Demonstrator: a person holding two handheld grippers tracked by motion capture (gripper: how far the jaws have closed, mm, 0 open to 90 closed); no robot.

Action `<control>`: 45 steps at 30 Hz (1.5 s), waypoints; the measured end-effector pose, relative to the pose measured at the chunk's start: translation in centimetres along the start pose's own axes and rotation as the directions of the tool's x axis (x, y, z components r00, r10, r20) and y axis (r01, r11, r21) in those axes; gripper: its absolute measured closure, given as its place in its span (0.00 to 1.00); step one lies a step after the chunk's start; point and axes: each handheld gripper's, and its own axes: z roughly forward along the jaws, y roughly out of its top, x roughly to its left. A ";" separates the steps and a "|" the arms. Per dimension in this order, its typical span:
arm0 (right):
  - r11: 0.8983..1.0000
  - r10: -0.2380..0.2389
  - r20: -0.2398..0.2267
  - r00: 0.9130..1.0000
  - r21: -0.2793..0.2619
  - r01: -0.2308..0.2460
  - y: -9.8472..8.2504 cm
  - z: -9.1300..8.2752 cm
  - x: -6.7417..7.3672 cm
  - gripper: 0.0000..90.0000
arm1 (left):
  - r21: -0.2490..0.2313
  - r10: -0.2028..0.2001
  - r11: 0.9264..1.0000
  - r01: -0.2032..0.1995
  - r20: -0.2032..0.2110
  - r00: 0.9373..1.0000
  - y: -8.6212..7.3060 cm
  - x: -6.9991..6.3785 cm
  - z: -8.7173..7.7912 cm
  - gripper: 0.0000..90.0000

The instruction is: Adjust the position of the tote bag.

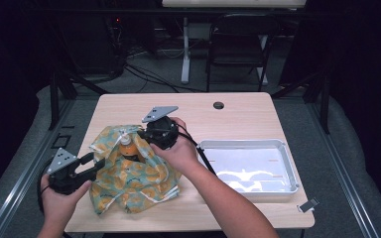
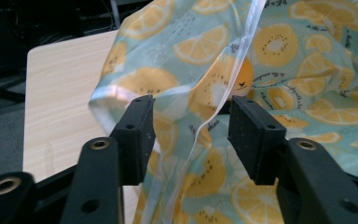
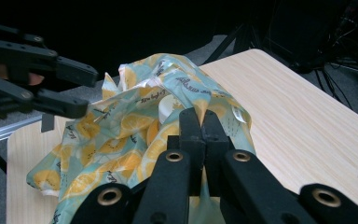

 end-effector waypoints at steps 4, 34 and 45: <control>1.000 0.004 -0.004 1.000 -0.007 -0.004 0.1 -0.1 -0.1 1.00 | 0.014 0.029 0.999 -0.029 -0.033 0.999 0.5 -0.2 1.3 0.53; 0.999 0.025 0.057 0.998 0.040 -0.028 -1.2 1.5 -2.1 1.00 | 0.062 0.059 0.997 -0.056 -0.051 0.997 4.9 3.6 5.2 1.00; 0.988 0.085 0.093 0.992 0.118 -0.096 -2.7 4.4 -4.6 1.00 | 0.136 -0.024 0.990 0.024 -0.004 1.000 4.7 5.2 9.5 1.00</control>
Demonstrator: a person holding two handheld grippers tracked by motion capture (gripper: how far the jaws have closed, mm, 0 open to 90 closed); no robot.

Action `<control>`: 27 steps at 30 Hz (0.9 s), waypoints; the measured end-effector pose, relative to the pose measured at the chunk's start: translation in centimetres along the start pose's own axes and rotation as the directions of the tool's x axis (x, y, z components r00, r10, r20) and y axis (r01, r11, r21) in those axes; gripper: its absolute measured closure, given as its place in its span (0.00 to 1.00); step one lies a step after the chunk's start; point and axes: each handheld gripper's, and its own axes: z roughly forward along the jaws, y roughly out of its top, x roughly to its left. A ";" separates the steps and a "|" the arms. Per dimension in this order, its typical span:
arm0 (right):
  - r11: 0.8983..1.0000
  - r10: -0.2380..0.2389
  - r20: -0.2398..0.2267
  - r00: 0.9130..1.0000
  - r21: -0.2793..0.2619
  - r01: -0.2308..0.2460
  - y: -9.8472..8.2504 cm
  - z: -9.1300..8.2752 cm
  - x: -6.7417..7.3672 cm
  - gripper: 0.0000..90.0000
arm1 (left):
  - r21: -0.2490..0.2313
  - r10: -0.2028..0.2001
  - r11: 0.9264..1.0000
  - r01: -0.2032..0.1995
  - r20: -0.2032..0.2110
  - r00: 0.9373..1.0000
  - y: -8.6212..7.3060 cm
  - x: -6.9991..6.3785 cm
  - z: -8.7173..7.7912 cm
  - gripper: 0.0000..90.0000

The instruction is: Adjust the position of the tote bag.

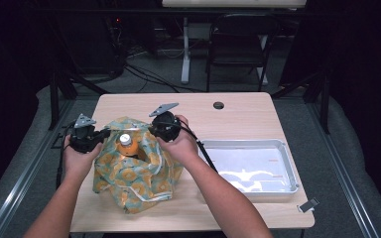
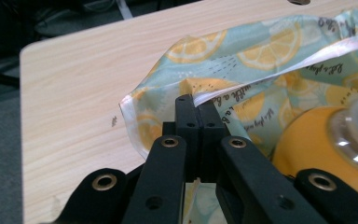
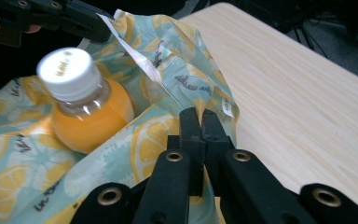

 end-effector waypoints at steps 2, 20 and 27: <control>1.000 0.010 0.003 1.000 0.009 -0.010 -0.3 0.5 -0.3 1.00 | 0.013 -0.012 1.000 0.012 0.005 1.000 -0.1 0.2 0.6 1.00; 0.996 0.040 0.018 0.999 0.083 -0.041 -2.0 2.9 -1.4 1.00 | -0.034 -0.008 0.999 0.009 0.032 0.999 -1.4 -0.1 -3.1 0.72; 0.993 0.050 0.022 0.999 0.106 -0.052 -2.7 3.5 -1.5 1.00 | -0.028 -0.016 0.999 0.017 0.045 0.999 -2.4 -0.3 -4.3 0.70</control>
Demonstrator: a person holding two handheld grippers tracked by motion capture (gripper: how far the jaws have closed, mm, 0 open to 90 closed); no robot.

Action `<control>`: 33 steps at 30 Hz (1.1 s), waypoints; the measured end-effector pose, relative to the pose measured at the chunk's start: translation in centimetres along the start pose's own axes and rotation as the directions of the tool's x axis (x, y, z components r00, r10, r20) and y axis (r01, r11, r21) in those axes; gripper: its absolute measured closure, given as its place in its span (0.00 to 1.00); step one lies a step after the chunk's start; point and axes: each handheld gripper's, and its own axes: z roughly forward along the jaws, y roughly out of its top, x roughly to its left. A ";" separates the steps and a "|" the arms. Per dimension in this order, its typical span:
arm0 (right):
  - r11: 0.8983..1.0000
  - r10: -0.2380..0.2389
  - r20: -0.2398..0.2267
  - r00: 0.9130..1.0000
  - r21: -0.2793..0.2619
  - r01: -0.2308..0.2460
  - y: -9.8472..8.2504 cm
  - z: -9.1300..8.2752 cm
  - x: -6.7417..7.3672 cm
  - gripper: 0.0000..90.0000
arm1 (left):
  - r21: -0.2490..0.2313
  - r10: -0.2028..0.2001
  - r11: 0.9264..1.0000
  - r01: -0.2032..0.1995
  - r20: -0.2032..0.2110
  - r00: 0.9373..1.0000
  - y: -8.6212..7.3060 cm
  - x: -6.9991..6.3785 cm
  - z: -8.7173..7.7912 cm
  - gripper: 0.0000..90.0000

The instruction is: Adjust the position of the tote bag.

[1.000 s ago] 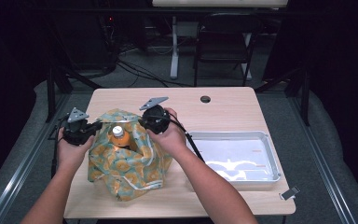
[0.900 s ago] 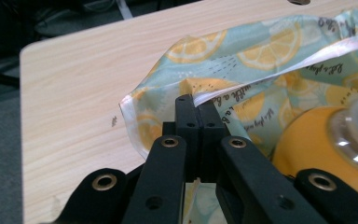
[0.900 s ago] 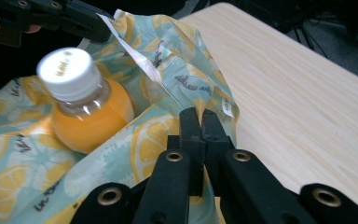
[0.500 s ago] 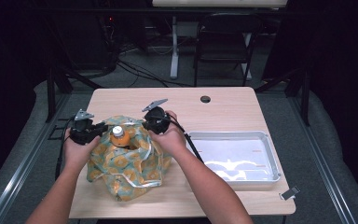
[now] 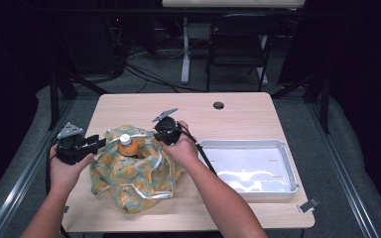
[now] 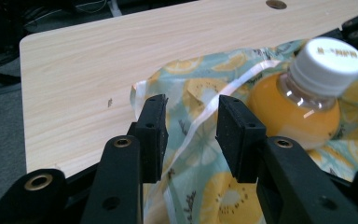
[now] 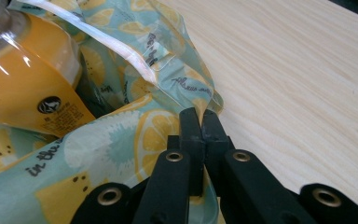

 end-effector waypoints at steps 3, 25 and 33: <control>1.000 0.000 0.001 1.000 0.003 0.000 -0.2 0.2 -0.1 1.00 | 0.012 -0.006 1.000 0.005 0.027 1.000 -1.0 -0.2 0.2 0.70; 0.999 0.024 0.036 0.999 0.036 -0.026 -1.4 1.0 -0.9 1.00 | 0.169 -0.046 0.984 0.059 -0.080 0.996 -5.8 1.1 2.8 1.00; 0.997 0.056 0.065 0.996 0.047 -0.059 -1.7 1.2 -1.7 1.00 | 0.200 -0.097 0.972 0.122 -0.130 0.987 -7.0 2.7 2.2 1.00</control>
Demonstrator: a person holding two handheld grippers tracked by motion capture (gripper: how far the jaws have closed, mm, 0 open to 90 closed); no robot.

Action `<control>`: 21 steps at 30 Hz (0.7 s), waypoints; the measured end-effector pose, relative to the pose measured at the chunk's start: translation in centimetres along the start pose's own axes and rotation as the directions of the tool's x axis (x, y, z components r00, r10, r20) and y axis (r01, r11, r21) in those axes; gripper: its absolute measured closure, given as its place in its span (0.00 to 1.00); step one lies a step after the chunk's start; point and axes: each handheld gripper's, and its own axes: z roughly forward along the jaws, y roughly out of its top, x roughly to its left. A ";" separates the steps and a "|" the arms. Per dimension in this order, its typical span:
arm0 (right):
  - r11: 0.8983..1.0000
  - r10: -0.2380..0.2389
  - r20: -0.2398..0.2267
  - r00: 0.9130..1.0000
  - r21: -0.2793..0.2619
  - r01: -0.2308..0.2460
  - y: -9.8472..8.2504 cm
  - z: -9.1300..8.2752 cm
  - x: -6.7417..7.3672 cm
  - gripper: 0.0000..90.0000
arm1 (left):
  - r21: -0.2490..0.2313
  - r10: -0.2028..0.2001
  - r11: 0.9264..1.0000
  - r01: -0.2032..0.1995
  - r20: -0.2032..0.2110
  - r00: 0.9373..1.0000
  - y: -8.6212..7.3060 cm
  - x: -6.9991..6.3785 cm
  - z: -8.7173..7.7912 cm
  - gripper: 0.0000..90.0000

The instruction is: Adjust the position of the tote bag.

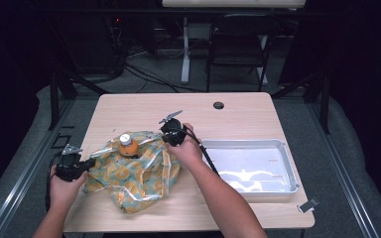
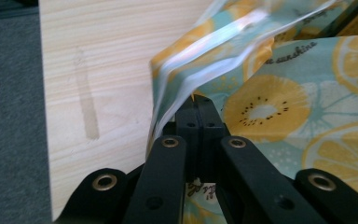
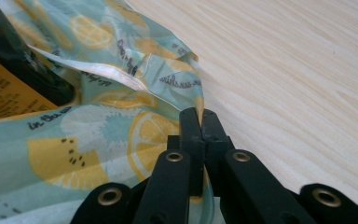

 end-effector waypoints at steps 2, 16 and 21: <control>1.000 0.013 0.007 1.000 -0.010 -0.013 -0.2 0.2 -0.1 1.00 | 0.008 -0.003 1.000 0.003 -0.017 1.000 -0.1 0.1 0.1 1.00; 0.995 -0.011 -0.087 0.996 -0.101 0.003 0.2 -2.9 0.9 0.76 | -0.057 0.025 0.998 -0.022 0.051 0.998 -0.1 -1.2 -0.8 1.00; 0.989 -0.020 -0.104 0.994 -0.151 0.004 0.4 -4.6 1.2 0.74 | -0.066 0.017 0.998 -0.014 0.059 0.998 -0.1 -1.2 -0.9 1.00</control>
